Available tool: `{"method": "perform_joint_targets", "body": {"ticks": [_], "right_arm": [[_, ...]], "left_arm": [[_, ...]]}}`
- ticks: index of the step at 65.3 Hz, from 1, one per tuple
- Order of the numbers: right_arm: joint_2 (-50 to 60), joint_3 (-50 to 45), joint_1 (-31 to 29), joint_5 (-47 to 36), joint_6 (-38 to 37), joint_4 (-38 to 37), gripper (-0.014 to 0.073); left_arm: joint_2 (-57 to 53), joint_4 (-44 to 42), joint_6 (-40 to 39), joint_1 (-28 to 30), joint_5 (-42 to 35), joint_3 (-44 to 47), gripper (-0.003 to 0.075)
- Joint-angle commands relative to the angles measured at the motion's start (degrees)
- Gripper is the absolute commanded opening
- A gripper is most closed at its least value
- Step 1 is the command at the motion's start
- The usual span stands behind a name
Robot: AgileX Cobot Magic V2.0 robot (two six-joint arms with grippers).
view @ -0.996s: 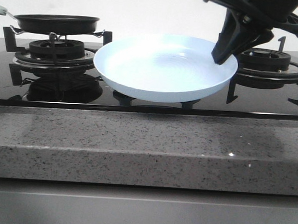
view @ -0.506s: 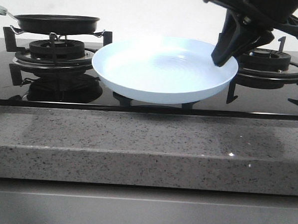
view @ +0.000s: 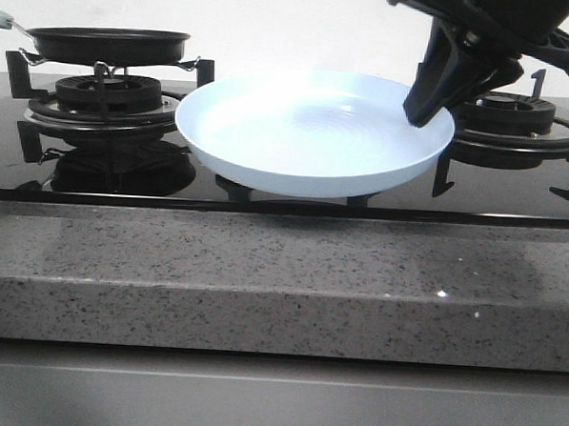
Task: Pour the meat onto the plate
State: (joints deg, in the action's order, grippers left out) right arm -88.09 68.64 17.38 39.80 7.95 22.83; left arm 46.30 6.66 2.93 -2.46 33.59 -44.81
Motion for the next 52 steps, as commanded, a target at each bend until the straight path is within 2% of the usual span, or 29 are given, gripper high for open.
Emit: {"method": "perform_joint_targets", "body": {"ticks": [1,12,20,26,36,41,46,52], "right_arm": [[1.8,1.5,-0.1,-1.6,0.6,0.9,-0.0067],[1.8,1.5,-0.1,-1.6,0.6,0.9,-0.0067],[1.8,1.5,-0.1,-1.6,0.6,0.9,-0.0067],[1.8,1.5,-0.1,-1.6,0.6,0.9,-0.0067],[1.8,1.5,-0.1,-1.6,0.6,0.9,-0.0067],[1.8,1.5,-0.1,-1.6,0.6,0.9,-0.0067],[1.8,1.5,-0.1,-1.6,0.6,0.9,-0.0067],[1.8,1.5,-0.1,-1.6,0.6,0.9,-0.0067]], "left_arm": [[2.6,1.5,0.0,-0.3,-2.8,-4.4,0.0438],[10.8,6.2,0.0,1.5,-1.4,-10.3,0.0439],[16.1,12.5,3.2,6.3,-0.6,-13.9,0.0442],[19.6,22.3,9.6,10.0,-0.5,-15.4,0.0454],[25.4,39.7,20.0,15.5,-0.6,-17.0,0.052],[29.2,52.1,26.6,18.2,0.3,-18.0,0.0535],[32.3,60.3,30.9,19.4,1.8,-19.0,0.0535],[35.7,66.0,33.6,19.6,2.8,-20.7,0.0535]]}}
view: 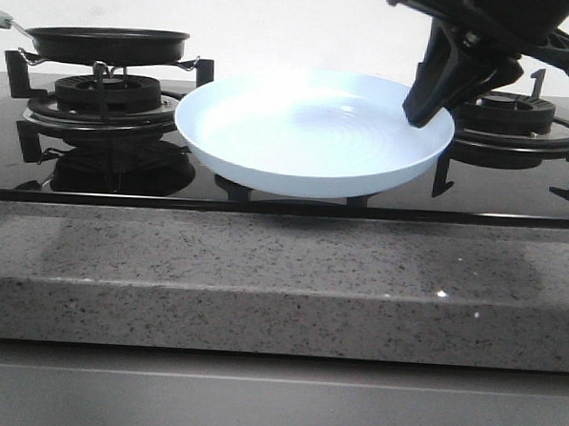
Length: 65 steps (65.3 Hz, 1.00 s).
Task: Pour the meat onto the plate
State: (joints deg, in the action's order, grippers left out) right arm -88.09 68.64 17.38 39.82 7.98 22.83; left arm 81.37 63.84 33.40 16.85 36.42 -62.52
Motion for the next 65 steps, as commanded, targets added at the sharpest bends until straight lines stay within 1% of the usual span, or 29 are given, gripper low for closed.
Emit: {"method": "perform_joint_targets", "body": {"ticks": [1,22,36,44,54,58,63,65], "right_arm": [[1.8,1.5,-0.1,-1.6,0.6,0.9,-0.0067],[1.8,1.5,-0.1,-1.6,0.6,0.9,-0.0067],[1.8,1.5,-0.1,-1.6,0.6,0.9,-0.0067],[1.8,1.5,-0.1,-1.6,0.6,0.9,-0.0067],[1.8,1.5,-0.1,-1.6,0.6,0.9,-0.0067],[1.8,1.5,-0.1,-1.6,0.6,0.9,-0.0067],[1.8,1.5,-0.1,-1.6,0.6,0.9,-0.0067],[1.8,1.5,-0.1,-1.6,0.6,0.9,-0.0067]], "left_arm": [[1.1,9.7,3.4,0.3,-0.1,-3.3,0.0535],[11.8,18.3,4.1,0.3,1.5,-10.4,0.0535],[17.8,22.8,4.1,0.3,4.6,-14.7,0.0534],[20.5,25.2,4.1,0.3,8.6,-17.1,0.0534],[22.8,26.7,4.1,0.3,10.8,-18.7,0.0531],[23.2,26.9,4.1,0.3,11.3,-18.7,0.0518],[23.3,26.9,4.1,0.3,11.4,-18.7,0.0465],[23.3,27.0,4.1,0.3,11.4,-18.7,0.0432]]}}
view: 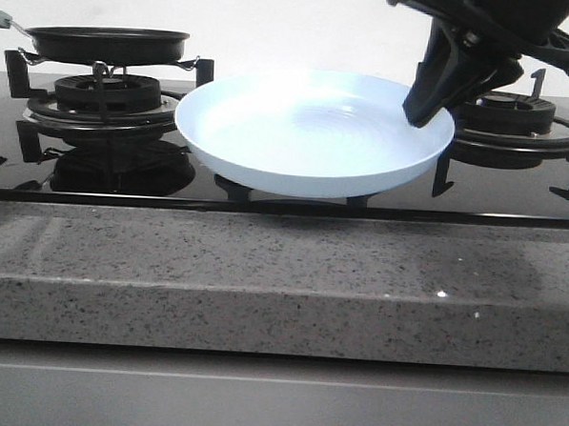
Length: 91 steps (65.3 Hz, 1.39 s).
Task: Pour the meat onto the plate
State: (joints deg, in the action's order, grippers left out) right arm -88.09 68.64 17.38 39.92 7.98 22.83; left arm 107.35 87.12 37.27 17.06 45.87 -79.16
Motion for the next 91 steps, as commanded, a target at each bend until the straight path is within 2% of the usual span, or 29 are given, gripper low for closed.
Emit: {"method": "perform_joint_targets", "body": {"ticks": [1,21,33,54,63,74,91], "right_arm": [[1.8,1.5,-0.1,-1.7,0.6,0.9,-0.0067],[1.8,1.5,-0.1,-1.7,0.6,0.9,-0.0067],[1.8,1.5,-0.1,-1.7,0.6,0.9,-0.0067],[1.8,1.5,-0.1,-1.7,0.6,0.9,-0.0067],[1.8,1.5,-0.1,-1.7,0.6,0.9,-0.0067],[1.8,1.5,-0.1,-1.7,0.6,0.9,-0.0067],[1.8,1.5,-0.1,-1.7,0.6,0.9,-0.0067]], "left_arm": [[-2.6,3.9,0.2,0.1,1.9,-2.0,0.0418],[-2.6,4.3,0.2,0.1,1.9,-2.0,0.0115],[-2.6,4.7,0.2,0.1,2.4,-2.0,-0.002],[-4.1,13.2,4.8,0.1,10.3,-2.0,-0.002],[-7.9,13.6,6.6,0.1,9.4,-1.0,-0.002],[-15.1,14.8,10.6,0.0,9.5,4.4,-0.002],[-25.0,15.0,16.0,-3.3,9.3,11.6,-0.002]]}}
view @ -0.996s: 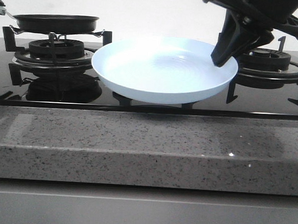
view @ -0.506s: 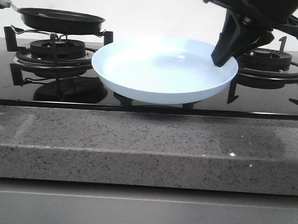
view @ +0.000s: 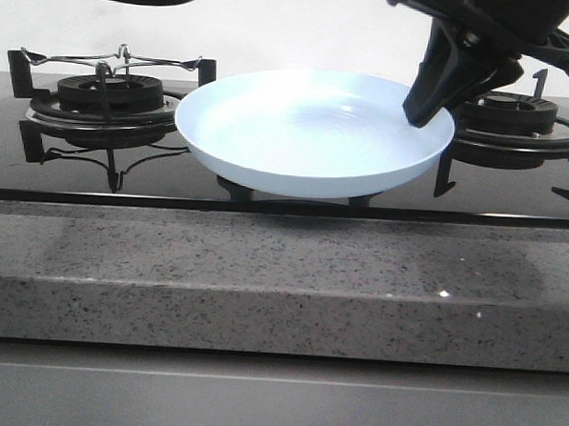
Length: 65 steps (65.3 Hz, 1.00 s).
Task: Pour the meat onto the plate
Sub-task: 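Lift the black frying pan by its handle with the left gripper, then tilt the pan over the plate with the left gripper, pouring the meat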
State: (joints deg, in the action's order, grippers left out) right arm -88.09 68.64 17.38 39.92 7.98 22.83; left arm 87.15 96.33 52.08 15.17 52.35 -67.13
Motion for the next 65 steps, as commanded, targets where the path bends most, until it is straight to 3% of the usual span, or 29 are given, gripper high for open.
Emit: {"method": "perform_joint_targets", "body": {"ticks": [1,29,43,65], "right_arm": [[1.8,1.5,-0.1,-1.7,0.6,0.9,-0.0067],[1.8,1.5,-0.1,-1.7,0.6,0.9,-0.0067],[1.8,1.5,-0.1,-1.7,0.6,0.9,-0.0067],[1.8,1.5,-0.1,-1.7,0.6,0.9,-0.0067]], "left_arm": [[-5.4,5.8,1.5,-1.8,2.8,-0.3,-0.002],[-9.5,-3.7,4.1,-16.4,-5.4,0.3,-0.002],[-9.5,-5.2,11.4,-22.5,-8.7,0.3,-0.002],[-11.4,-4.0,24.6,-26.4,-8.8,0.1,-0.002]]}}
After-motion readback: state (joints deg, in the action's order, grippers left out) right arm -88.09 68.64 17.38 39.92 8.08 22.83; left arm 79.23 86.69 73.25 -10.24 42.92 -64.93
